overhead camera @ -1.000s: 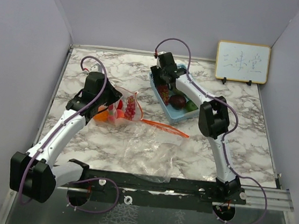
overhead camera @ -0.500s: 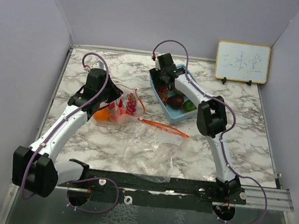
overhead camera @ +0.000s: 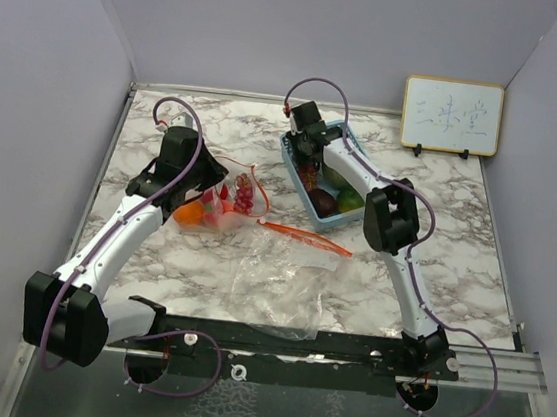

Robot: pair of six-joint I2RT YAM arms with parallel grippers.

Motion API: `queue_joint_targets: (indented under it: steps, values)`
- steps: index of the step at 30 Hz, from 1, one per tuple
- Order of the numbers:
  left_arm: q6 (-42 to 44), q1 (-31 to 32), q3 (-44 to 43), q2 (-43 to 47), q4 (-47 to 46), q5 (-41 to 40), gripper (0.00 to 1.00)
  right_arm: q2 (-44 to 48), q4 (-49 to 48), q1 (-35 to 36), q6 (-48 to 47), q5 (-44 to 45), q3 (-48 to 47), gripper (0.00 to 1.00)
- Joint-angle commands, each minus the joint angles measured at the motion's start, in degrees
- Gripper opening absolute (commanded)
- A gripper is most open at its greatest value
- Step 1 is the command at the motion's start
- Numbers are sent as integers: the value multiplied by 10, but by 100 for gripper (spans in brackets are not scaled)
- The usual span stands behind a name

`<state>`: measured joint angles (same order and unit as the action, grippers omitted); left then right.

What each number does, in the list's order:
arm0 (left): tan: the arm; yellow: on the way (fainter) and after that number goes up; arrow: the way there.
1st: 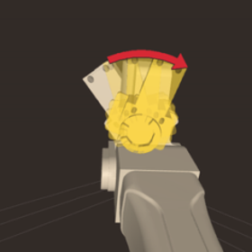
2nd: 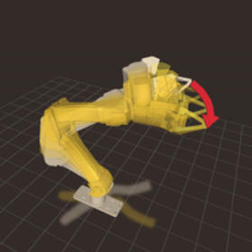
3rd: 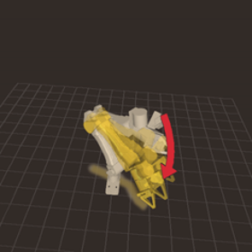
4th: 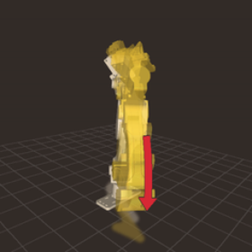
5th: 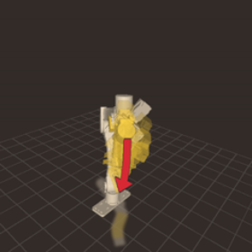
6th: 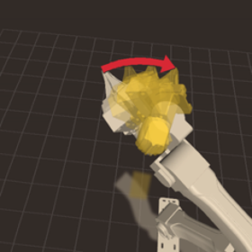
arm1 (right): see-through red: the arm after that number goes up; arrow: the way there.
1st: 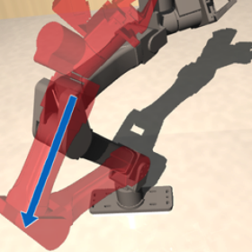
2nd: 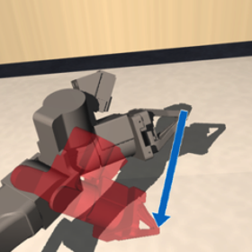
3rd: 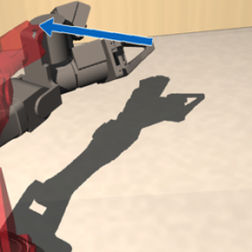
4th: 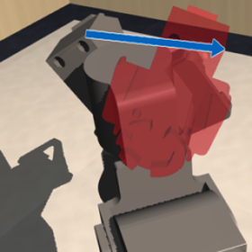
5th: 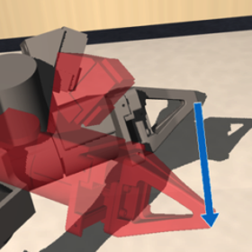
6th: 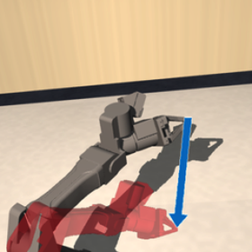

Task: Place the food in the zip-top bag and seal the zipper
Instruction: Pick up the fake fruit from the bin.

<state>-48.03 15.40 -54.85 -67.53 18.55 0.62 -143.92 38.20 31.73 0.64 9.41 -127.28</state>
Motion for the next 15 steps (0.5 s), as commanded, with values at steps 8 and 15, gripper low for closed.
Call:
queue_joint_targets:
  steps: [8,15]
  values:
    - [6,-6,-23,5,-13,5,0,29,45,-14,-6,40,-1,2]
    - [-6,-5,-26,2,-25,15,0,165,11,-14,-2,-22,36,2]
